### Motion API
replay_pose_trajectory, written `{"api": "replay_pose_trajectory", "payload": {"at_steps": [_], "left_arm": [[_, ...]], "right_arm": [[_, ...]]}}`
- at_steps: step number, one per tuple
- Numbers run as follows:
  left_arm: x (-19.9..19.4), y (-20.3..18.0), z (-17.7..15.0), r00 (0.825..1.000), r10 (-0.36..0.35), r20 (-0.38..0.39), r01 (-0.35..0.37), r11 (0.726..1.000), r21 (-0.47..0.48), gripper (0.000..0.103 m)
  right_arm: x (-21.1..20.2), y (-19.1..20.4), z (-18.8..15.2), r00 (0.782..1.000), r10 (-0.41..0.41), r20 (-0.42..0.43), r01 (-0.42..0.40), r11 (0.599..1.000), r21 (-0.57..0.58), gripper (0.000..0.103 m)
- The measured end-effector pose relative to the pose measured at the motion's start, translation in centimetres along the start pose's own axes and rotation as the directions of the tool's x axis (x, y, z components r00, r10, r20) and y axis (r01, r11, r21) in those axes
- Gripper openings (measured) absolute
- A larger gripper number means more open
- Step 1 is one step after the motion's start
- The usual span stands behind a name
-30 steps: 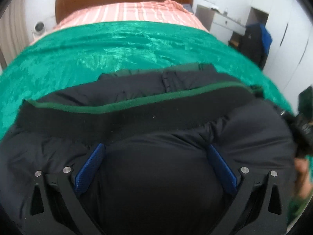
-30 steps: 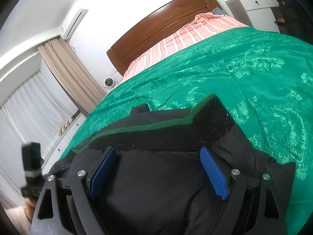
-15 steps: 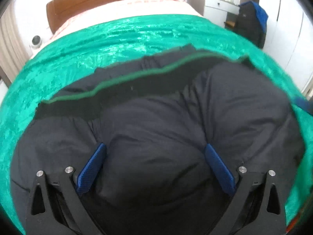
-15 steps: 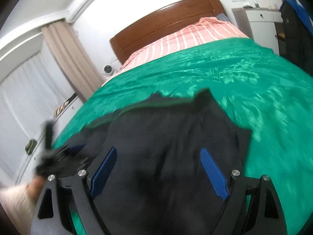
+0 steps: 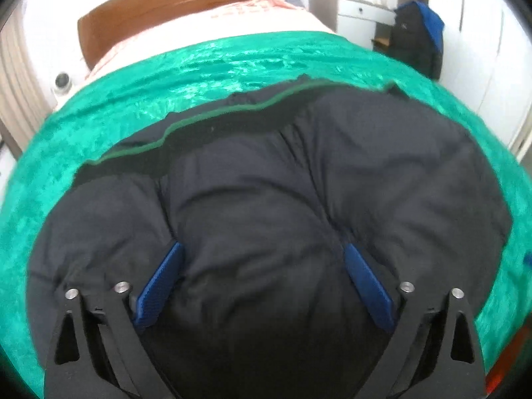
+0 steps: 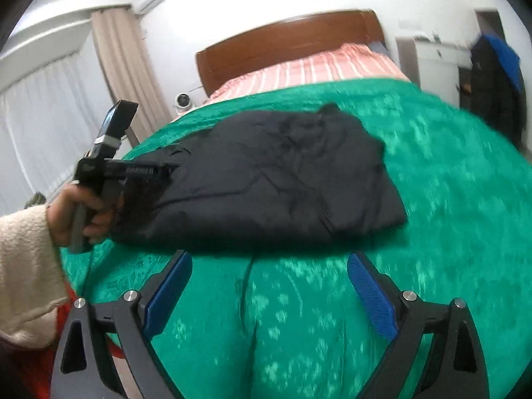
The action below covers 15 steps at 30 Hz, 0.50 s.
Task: Fold large clothes
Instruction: 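Press the folded jacket flat with the left tool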
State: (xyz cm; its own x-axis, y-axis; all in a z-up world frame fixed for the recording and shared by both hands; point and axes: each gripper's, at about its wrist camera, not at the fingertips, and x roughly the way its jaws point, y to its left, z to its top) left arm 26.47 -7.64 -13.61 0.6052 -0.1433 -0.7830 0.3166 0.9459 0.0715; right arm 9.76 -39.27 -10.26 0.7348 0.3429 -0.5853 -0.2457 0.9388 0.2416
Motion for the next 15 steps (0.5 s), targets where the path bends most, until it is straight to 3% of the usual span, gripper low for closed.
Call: {"api": "replay_pose_trajectory", "payload": {"at_steps": [5,8,15], "left_arm": [[2.2,1.1,-1.8,1.000,-0.016,-0.025,0.015,0.998,-0.055,0.099],[3.0,0.7,-1.9,1.000,0.019,-0.015,-0.020,0.999,-0.036,0.101],[-0.2,0.8,-2.3,1.000,-0.016,-0.022,0.015,0.997,-0.075,0.096]], "right_arm": [[1.8,0.7,-0.5,0.999,0.021,-0.035,-0.023,0.997,-0.068,0.094],[1.9,0.8,-1.0,0.998,0.018,-0.054,-0.022,0.996,-0.091,0.094],[1.2,0.5,-1.1,0.999,0.015,-0.049,-0.019,0.997,-0.069,0.094]]}}
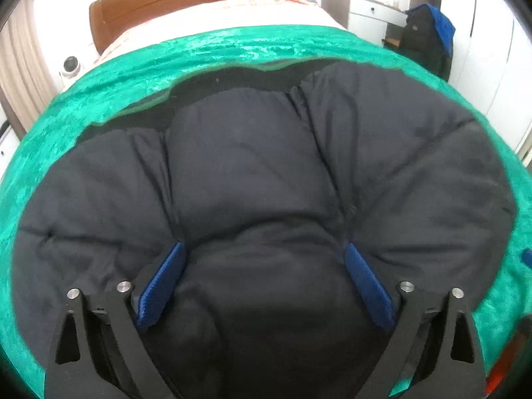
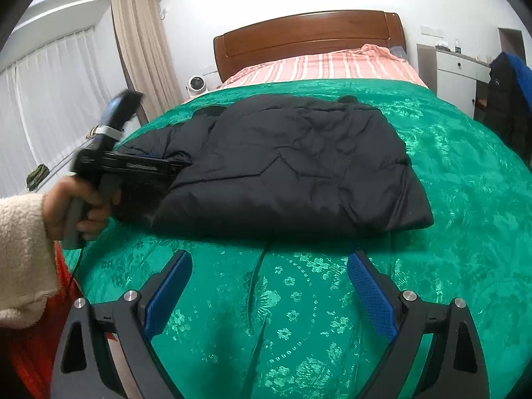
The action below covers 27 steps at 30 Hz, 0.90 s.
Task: Fold large clothes
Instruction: 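Press the folded jacket flat with the left tool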
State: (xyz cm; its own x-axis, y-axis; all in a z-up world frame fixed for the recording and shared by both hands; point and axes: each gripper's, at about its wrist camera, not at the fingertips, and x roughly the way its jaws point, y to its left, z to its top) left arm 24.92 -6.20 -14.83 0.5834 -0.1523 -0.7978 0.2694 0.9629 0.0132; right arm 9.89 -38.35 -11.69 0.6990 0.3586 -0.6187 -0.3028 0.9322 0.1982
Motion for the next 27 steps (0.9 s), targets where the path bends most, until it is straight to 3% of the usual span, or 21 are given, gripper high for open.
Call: {"api": "replay_pose_trajectory", "payload": {"at_steps": [3,7,11,15,17,23,27], "left_arm": [[-0.9,-0.6,-1.1,1.000,-0.003,-0.003,0.003,0.999,0.041,0.097],[0.7,-0.9,-2.4,1.000,0.013,0.018,-0.014,0.997,0.069,0.101],[1.5,-0.9,-2.3,0.999,0.029,0.027,-0.031,0.998,0.063,0.102],[0.3,-1.1,-1.8,1.000,0.022,-0.014,-0.021,0.999,0.035,0.100],[-0.9,-1.2,-2.2,1.000,-0.011,-0.005,0.011,1.000,0.029,0.100],[0.2,-1.8,-3.4,0.999,0.018,0.032,-0.019,0.999,0.031,0.101],[-0.4,-1.8,-3.4,1.000,0.013,0.018,-0.014,0.999,0.029,0.100]], "right_arm": [[0.2,-0.2,0.3,1.000,0.000,0.001,0.000,1.000,-0.002,0.094],[0.9,-0.4,0.5,1.000,0.003,-0.014,-0.003,1.000,0.020,0.094],[0.9,-0.6,0.3,1.000,-0.003,-0.022,0.004,1.000,0.025,0.094],[0.6,-1.2,0.5,1.000,-0.002,-0.007,0.002,0.999,0.046,0.094],[0.4,-1.6,0.5,1.000,0.001,-0.002,-0.001,0.998,0.059,0.094],[1.3,-2.6,0.5,1.000,0.010,-0.025,-0.007,0.994,0.110,0.094],[0.8,-2.8,0.5,1.000,-0.003,-0.012,0.004,0.994,0.111,0.094]]}}
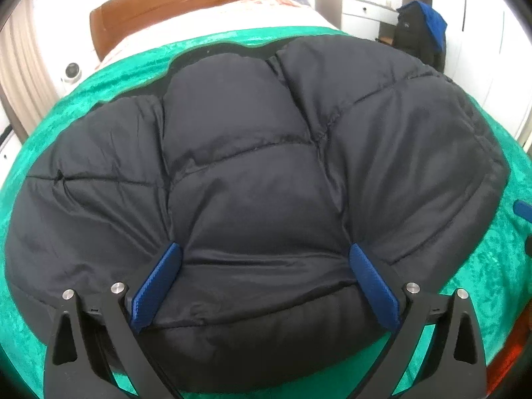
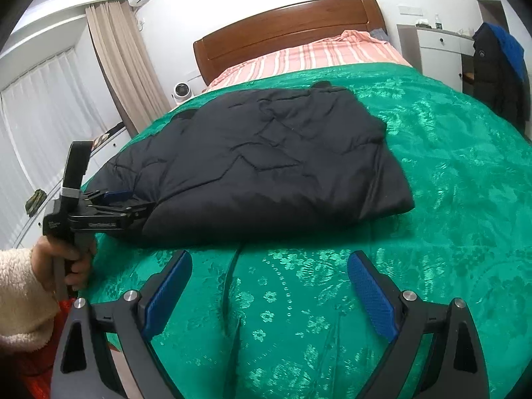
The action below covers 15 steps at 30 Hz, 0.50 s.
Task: Fold large clothes
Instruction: 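Press the folded jacket flat with the left tool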
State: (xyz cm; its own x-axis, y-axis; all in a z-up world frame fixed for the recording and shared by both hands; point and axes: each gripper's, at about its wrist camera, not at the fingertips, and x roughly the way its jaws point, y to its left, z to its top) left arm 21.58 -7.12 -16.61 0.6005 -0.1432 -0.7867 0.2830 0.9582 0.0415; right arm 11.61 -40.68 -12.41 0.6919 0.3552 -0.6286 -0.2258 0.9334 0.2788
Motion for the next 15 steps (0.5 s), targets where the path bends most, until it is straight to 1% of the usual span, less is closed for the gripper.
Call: {"api": "replay_pose_trajectory", "payload": {"at_steps": [1,3,5,7,10,15], "left_arm": [[-0.6,0.0,0.0,1.000,-0.008,-0.008,0.008,1.000,-0.004,0.097],[-1.6,-0.4,-0.4,1.000,-0.014,-0.009,0.014,1.000,0.006,0.097],[-1.4,-1.1,-1.2,1.000,0.011,-0.021,-0.010,0.999,0.048,0.098],[-0.3,-1.9,-1.9,0.999,0.046,-0.013,-0.044,0.994,0.102,0.100],[0.4,-1.9,-2.0,0.999,0.042,-0.010,-0.041,0.995,0.094,0.102],[0.2,-1.8,-2.0,0.999,0.046,-0.013,-0.045,0.994,0.100,0.102]], "right_arm": [[-0.1,-0.2,0.0,1.000,-0.001,0.004,0.001,1.000,0.004,0.094],[-0.2,-0.5,0.0,1.000,0.002,0.008,-0.002,1.000,0.020,0.094],[0.0,-0.7,0.1,1.000,0.009,0.001,-0.009,0.999,0.033,0.094],[0.3,-0.8,0.1,1.000,0.011,-0.007,-0.011,0.999,0.038,0.094],[0.4,-0.8,0.1,1.000,0.009,-0.013,-0.009,0.999,0.034,0.094],[0.3,-0.8,0.0,1.000,0.006,-0.008,-0.005,1.000,0.030,0.094]]}}
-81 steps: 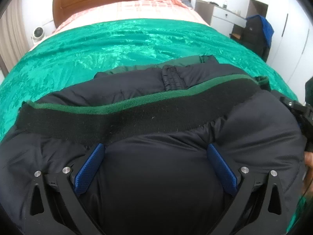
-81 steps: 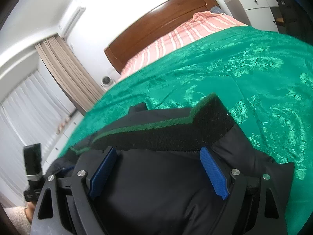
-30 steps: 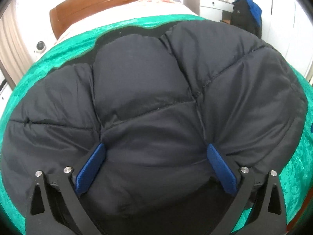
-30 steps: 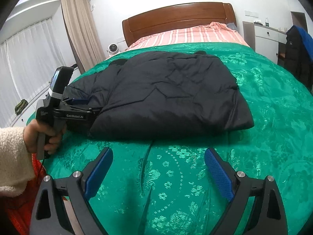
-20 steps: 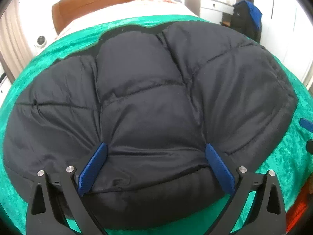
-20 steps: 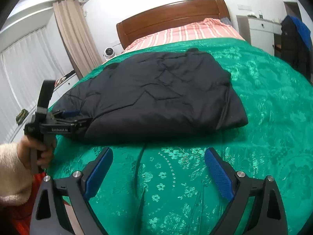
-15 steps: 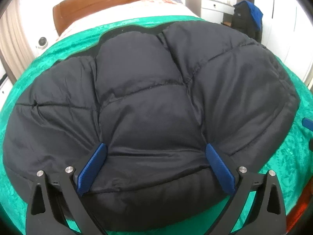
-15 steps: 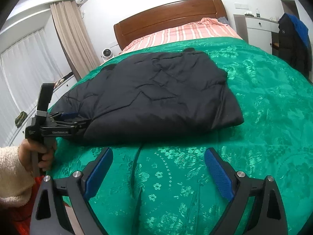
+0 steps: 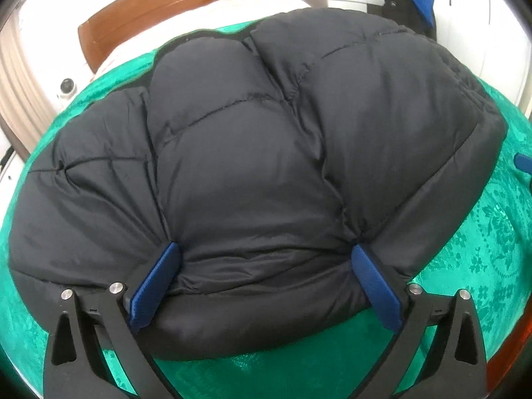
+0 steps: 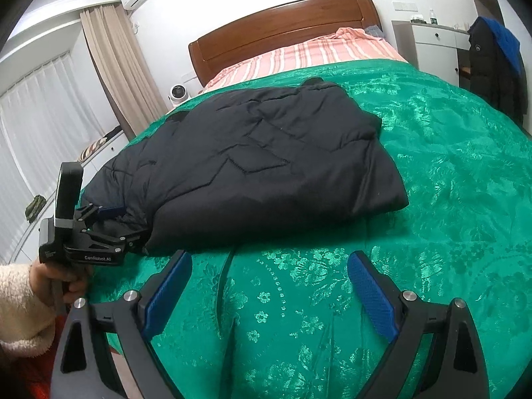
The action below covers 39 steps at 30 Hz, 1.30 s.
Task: Fold large clothes
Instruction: 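Press the folded jacket flat with the left tool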
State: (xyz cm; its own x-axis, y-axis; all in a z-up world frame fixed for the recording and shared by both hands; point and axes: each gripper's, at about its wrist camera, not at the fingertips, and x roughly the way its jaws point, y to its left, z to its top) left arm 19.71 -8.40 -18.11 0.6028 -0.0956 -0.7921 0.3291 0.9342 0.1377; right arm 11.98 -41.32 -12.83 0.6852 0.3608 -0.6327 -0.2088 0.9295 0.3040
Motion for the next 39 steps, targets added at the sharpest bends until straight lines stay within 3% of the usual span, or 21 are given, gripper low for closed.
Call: {"api": "replay_pose_trajectory", "payload": {"at_steps": [19,39], "left_arm": [[-0.4,-0.8,-1.0,1.000,-0.003,0.019,0.002,1.000,0.007,0.102],[-2.7,-3.5,-2.3,1.000,0.026,-0.018,-0.025,0.998,0.055,0.102]], "right_arm": [[1.6,0.2,-0.5,0.998,-0.024,-0.054,0.024,1.000,-0.002,0.094],[0.9,-0.7,-0.2,0.999,0.012,-0.034,-0.011,0.999,0.038,0.094]]}}
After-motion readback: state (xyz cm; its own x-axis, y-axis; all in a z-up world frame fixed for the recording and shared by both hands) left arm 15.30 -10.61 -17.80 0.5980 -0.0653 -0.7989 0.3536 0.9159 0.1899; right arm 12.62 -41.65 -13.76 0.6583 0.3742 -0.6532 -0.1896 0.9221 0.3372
